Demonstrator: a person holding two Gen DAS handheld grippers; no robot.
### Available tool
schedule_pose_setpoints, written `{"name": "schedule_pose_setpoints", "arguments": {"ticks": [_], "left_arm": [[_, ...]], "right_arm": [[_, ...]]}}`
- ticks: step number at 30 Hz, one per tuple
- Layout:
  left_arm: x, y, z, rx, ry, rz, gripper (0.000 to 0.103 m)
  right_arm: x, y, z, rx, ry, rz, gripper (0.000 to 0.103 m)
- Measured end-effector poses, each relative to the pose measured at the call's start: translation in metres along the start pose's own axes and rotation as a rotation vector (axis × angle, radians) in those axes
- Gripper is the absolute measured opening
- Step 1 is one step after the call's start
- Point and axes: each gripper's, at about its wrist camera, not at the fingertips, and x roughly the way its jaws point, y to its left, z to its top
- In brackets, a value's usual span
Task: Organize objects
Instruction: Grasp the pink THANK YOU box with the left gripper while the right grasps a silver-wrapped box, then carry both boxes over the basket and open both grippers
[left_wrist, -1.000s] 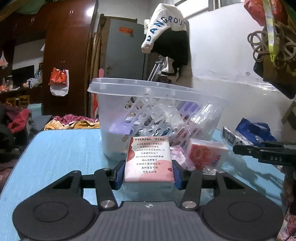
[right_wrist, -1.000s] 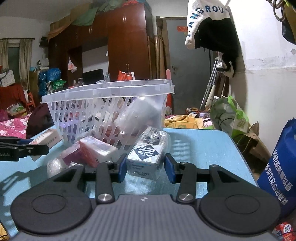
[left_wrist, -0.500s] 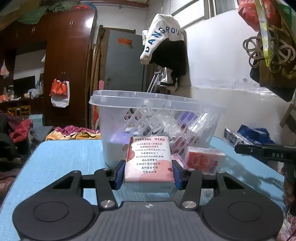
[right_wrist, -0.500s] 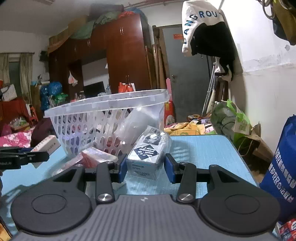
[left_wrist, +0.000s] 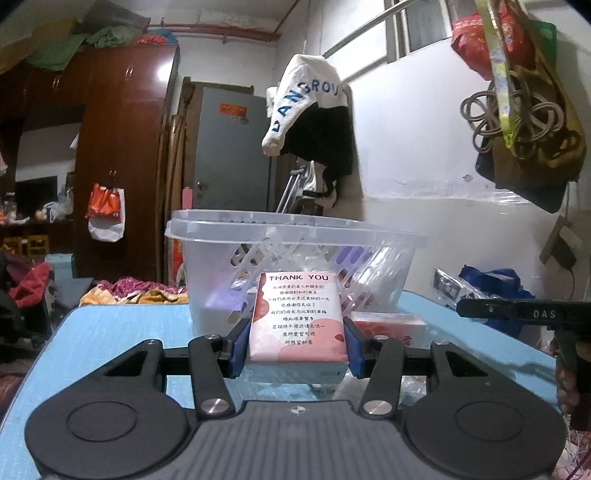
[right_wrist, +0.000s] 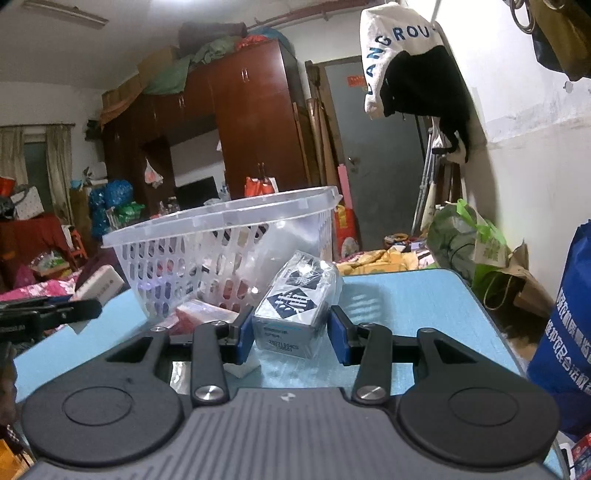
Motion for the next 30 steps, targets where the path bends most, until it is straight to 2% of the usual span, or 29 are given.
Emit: {"name": "schedule_pose_setpoints", "arguments": {"ticks": [6, 10, 14, 17, 20, 23, 24, 26, 28, 29, 30], "left_arm": [[-0.007, 0.001, 0.000, -0.010, -0.041, -0.010, 0.055], [-0.017, 0.006, 0.007, -0.073, -0.100, -0.049, 0.055], [-0.016, 0.005, 0.043, -0.109, -0.143, -0.075, 0.055], [-0.002, -0.002, 0.078, -0.100, -0.156, -0.046, 0.055], [0.042, -0.005, 0.115, -0.101, -0.065, 0.021, 0.055], [0.078, -0.002, 0.132, -0.096, 0.019, 0.072, 0.056], [0.086, -0.001, 0.134, -0.089, 0.029, 0.094, 0.070], [0.105, 0.005, 0.133, -0.095, 0.080, 0.153, 0.091], [0.112, 0.014, 0.126, -0.132, 0.114, 0.204, 0.087], [0.107, 0.017, 0.123, -0.158, 0.112, 0.203, 0.087], [0.095, 0.020, 0.120, -0.185, 0.089, 0.169, 0.087]], "right_arm": [[-0.001, -0.002, 0.001, 0.011, -0.011, 0.005, 0.046], [-0.011, 0.000, 0.012, -0.010, -0.036, -0.020, 0.046], [-0.021, 0.009, 0.049, -0.056, -0.099, -0.016, 0.046], [-0.002, 0.028, 0.086, -0.126, -0.086, 0.018, 0.046], [0.034, 0.048, 0.113, -0.216, -0.040, -0.010, 0.046], [0.076, 0.058, 0.135, -0.260, 0.020, -0.041, 0.048], [0.088, 0.058, 0.140, -0.253, 0.052, -0.025, 0.049], [0.110, 0.060, 0.142, -0.267, 0.121, 0.000, 0.070], [0.119, 0.064, 0.135, -0.304, 0.138, -0.052, 0.077], [0.117, 0.066, 0.131, -0.324, 0.143, -0.066, 0.077], [0.109, 0.065, 0.127, -0.325, 0.132, -0.058, 0.080]]}}
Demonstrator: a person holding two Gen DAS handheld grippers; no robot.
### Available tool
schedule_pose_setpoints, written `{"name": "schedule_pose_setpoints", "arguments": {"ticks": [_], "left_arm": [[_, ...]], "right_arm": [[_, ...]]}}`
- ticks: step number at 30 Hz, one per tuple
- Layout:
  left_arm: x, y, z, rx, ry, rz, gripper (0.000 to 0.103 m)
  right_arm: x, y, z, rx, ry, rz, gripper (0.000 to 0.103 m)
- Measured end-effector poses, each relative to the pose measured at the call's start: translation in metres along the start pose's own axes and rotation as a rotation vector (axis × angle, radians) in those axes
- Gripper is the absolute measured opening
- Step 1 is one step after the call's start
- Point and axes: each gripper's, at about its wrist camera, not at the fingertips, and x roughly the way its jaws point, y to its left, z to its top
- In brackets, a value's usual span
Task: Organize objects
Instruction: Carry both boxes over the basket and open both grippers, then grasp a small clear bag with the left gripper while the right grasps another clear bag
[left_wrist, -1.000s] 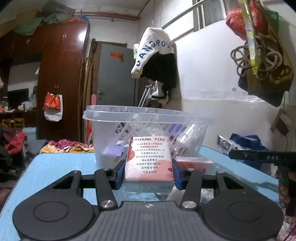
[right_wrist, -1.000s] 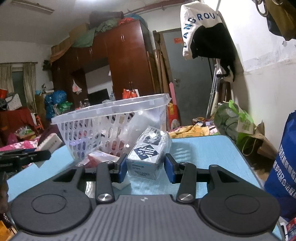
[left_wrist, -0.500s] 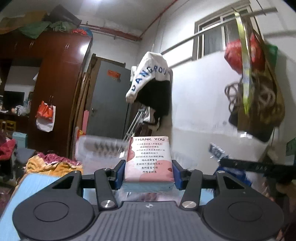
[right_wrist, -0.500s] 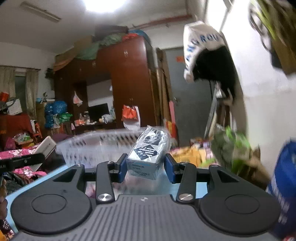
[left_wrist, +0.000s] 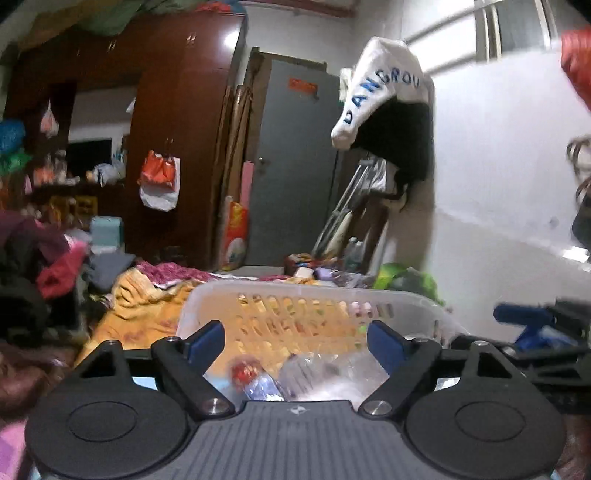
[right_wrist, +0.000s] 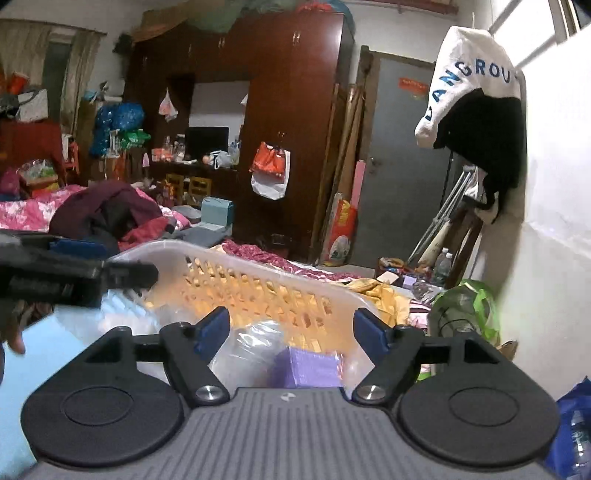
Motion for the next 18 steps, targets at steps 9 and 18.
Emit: {"name": "schedule_pose_setpoints", "arguments": {"ticks": [9, 18], "left_arm": [[-0.040, -0.004, -0.094, 0.065, 0.134, -0.117, 0.093], [-0.019, -0.015, -0.126, 0.146, 0.254, -0.142, 0.088]], "right_arm": [[-0.048, -0.002, -0.086, 0.113, 0.039, 0.132, 0.103], [-0.034, 0.024, -0.117, 0.058, 0.117, 0.242, 0.091]]}}
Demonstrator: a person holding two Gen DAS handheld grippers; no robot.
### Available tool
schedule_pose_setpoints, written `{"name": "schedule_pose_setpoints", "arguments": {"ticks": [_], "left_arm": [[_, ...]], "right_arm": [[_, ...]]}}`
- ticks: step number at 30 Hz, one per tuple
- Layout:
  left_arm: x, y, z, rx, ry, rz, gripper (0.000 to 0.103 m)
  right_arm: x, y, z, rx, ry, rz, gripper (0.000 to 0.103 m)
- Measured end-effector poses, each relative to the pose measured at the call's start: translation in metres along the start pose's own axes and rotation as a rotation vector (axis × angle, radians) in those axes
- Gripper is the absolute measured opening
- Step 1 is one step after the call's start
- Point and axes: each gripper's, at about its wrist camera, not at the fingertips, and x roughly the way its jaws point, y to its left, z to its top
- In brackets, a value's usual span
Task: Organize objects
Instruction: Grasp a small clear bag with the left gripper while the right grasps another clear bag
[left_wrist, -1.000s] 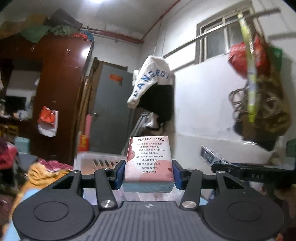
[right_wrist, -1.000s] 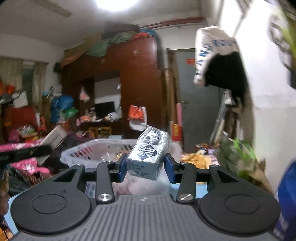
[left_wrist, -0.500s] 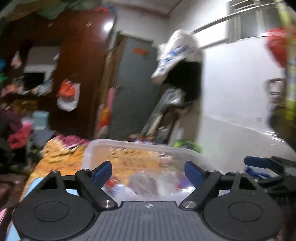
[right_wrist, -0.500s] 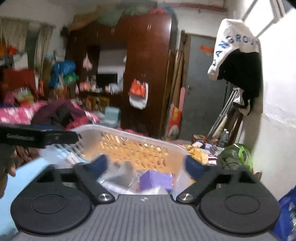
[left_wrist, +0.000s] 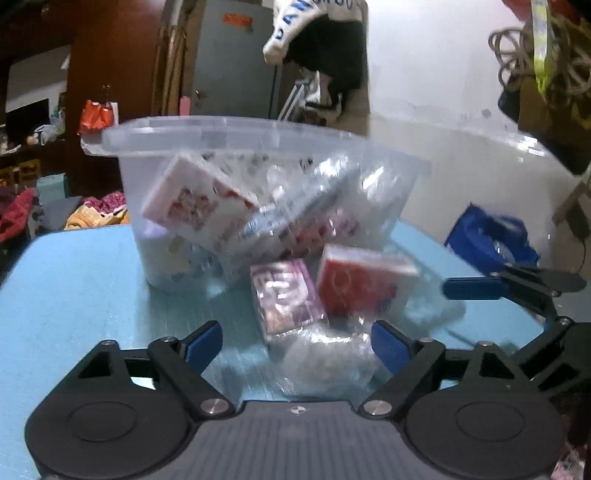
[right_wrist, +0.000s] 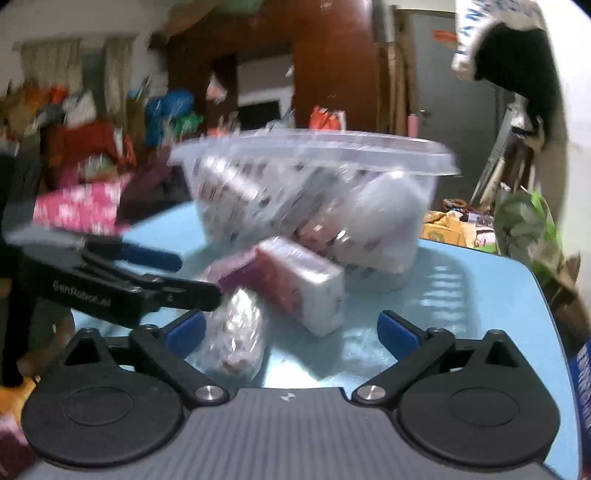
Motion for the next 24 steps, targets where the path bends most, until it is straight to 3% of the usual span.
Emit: {"name": "schedule_pose_setpoints", "arguments": {"ticks": [6, 7, 10, 14, 20, 22, 24], "left_arm": [[-0.009, 0.010, -0.008, -0.040, -0.019, -0.014, 0.087], [-0.012, 0.011, -0.009, -0.031, -0.023, 0.000, 0.087], [-0.016, 0.011, -0.011, -0.013, -0.034, -0.010, 0.087], [-0.015, 0.007, -0.010, 0.014, -0.027, -0.045, 0.087], [-0.010, -0.004, -0.010, 0.079, -0.002, -0.049, 0.086], [-0.007, -0.004, -0.009, 0.082, 0.013, -0.040, 0.076], [-0.004, -0.005, -0.009, 0.086, 0.035, -0.052, 0.058]], "right_arm": [[0.015, 0.006, -0.002, -0.045, 0.048, 0.074, 0.066], [0.017, 0.008, -0.003, -0.052, 0.065, 0.083, 0.054], [0.015, 0.009, -0.006, -0.042, 0.075, 0.095, 0.041], [0.010, 0.007, -0.010, -0.014, 0.061, 0.111, 0.039], [-0.013, -0.006, -0.022, 0.079, -0.089, 0.123, 0.039], [-0.015, -0.005, -0.022, 0.070, -0.107, 0.124, 0.039], [-0.015, -0.003, -0.022, 0.066, -0.121, 0.110, 0.039]]}}
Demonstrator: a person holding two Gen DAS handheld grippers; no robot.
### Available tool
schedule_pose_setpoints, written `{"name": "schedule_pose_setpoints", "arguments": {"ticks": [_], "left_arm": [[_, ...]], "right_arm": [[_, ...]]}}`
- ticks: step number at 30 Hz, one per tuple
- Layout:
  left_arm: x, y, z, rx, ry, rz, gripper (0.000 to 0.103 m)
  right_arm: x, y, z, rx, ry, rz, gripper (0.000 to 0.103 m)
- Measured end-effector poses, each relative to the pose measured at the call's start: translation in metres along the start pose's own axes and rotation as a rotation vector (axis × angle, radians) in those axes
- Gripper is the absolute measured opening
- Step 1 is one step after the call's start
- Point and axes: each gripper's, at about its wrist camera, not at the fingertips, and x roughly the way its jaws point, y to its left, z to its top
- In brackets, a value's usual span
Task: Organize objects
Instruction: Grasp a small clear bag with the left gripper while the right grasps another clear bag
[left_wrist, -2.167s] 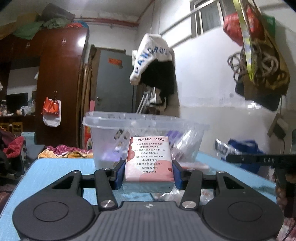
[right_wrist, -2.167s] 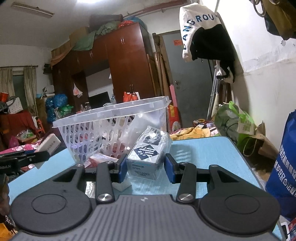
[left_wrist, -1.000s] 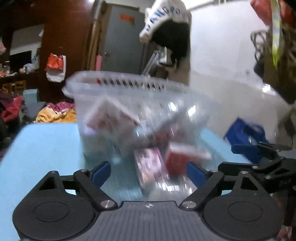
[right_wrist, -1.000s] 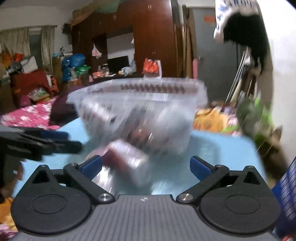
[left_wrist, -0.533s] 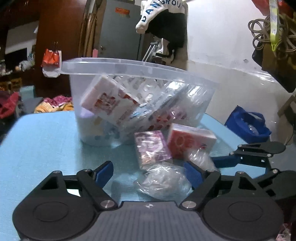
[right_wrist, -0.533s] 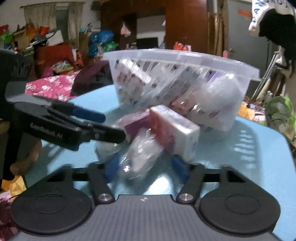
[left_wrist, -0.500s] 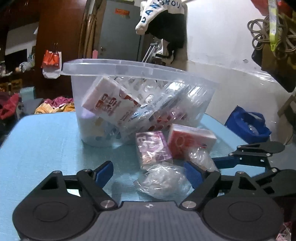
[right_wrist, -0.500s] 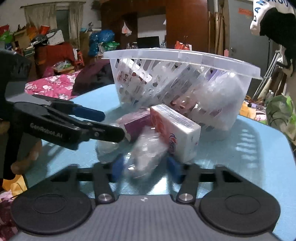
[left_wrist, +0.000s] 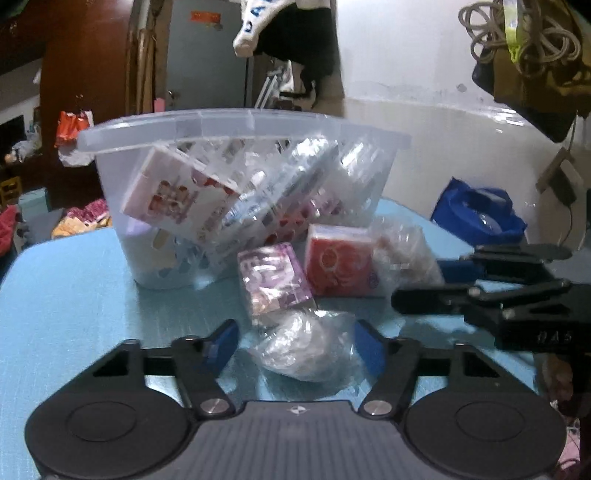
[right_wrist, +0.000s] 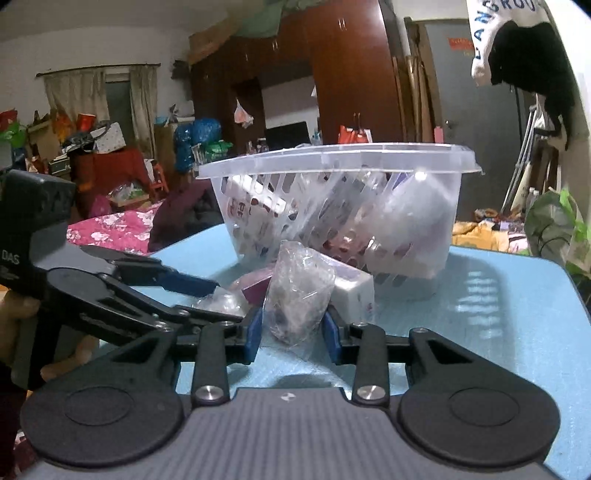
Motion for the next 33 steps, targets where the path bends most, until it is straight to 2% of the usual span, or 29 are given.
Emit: {"name": "schedule_pose_setpoints", "arguments": {"ticks": [4, 9, 15, 20, 33], "left_arm": [[-0.004, 0.002, -0.003, -0.004, -0.024, -0.026, 0.055], [-0.018, 0.005, -0.009, -0.022, -0.117, -0.052, 0.054], [-0.031, 0.001, -0.012, -0.008, -0.192, -0.081, 0.054], [-0.037, 0.005, -0.014, -0.033, -0.240, -0.077, 0.054], [-0.044, 0.017, -0.016, -0.078, -0.283, -0.111, 0.054]], "right_arm": [[-0.004, -0.003, -0.001, 0.017, -0.017, -0.004, 0.039], [0.000, -0.001, 0.000, 0.005, -0.031, -0.008, 0.038], [-0.004, 0.001, -0.003, -0.001, -0.062, -0.026, 0.038], [-0.007, 0.001, -0.005, -0.009, -0.092, -0.044, 0.038], [-0.009, 0.004, -0.005, -0.017, -0.113, -0.060, 0.038]]}}
